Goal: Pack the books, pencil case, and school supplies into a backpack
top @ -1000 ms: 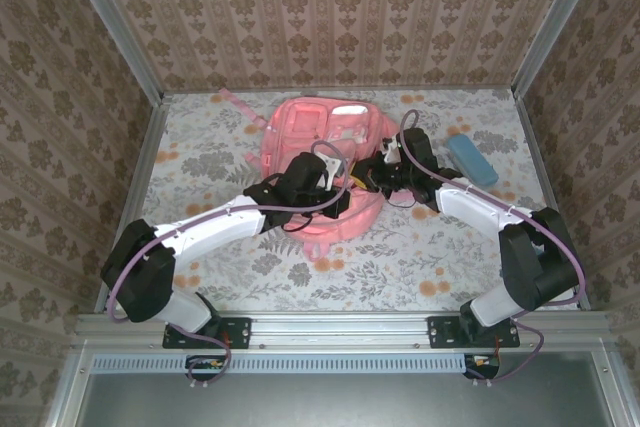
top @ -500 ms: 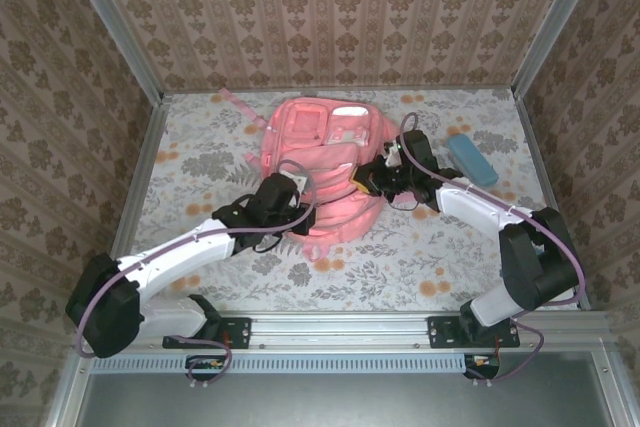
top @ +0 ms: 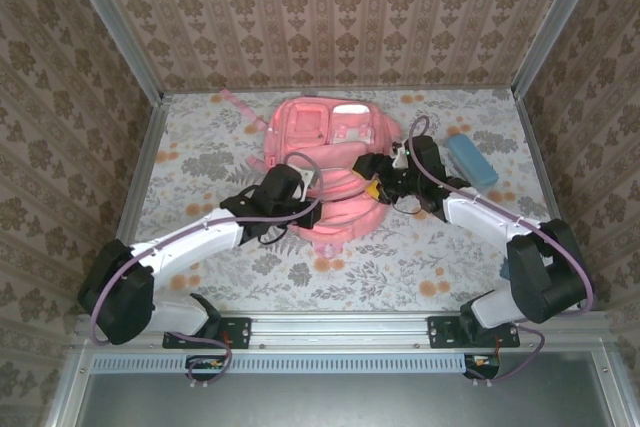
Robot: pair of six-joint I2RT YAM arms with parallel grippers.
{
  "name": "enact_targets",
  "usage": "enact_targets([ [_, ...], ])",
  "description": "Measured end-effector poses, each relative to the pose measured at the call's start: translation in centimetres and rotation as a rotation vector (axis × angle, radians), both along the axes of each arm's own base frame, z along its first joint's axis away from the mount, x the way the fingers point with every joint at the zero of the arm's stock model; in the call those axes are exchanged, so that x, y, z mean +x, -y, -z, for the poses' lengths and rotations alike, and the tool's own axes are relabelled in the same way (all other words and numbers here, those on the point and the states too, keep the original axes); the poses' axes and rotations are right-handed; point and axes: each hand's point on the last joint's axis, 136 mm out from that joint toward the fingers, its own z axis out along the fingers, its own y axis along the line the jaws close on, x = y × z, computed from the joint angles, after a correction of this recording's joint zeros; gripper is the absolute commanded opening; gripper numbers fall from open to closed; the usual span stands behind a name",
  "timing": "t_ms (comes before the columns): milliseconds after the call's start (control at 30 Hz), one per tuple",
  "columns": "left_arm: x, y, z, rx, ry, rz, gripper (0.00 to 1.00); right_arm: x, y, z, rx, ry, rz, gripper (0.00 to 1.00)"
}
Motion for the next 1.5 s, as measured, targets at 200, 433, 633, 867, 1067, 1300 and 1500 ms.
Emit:
enact_targets([
  [200, -0.5, 3.1, -1.4, -0.042, 0.03, 0.083, 0.0, -0.7, -1.8, 0.1, -0.001, -0.008, 0.006, 0.73],
  [433, -0.5, 3.9, -1.1, -0.039, 0.036, 0.096, 0.0, -0.4, -2.3, 2.2, -0.013, -0.079, 0.038, 0.29],
  [633, -0.4, 2.6, -1.5, -0.028, 0.07, 0.059, 0.0, 0.1, -1.7, 1.7, 0.002, -0.073, 0.061, 0.13],
  [867, -0.3, -3.7, -1.1, -0.024, 0.099, -0.066, 0.0, 0.7, -0.1, -1.2, 0.088, -0.038, 0.059, 0.12],
  [1067, 1.5, -7.7, -0.3, 0.006, 0.099, -0.177, 0.0, 1.0, 0.4, -2.9, 0.14, -0.011, 0.06, 0.11],
  [1300, 3.8, -10.1, 0.6, 0.05, 0.107, -0.248, 0.0, 0.8, 0.2, -3.2, 0.162, -0.024, 0.043, 0.09],
  [1500, 6.7, -10.9, 1.3, 0.077, 0.123, -0.251, 0.0, 0.6, 0.1, -3.5, 0.178, -0.032, 0.019, 0.08],
])
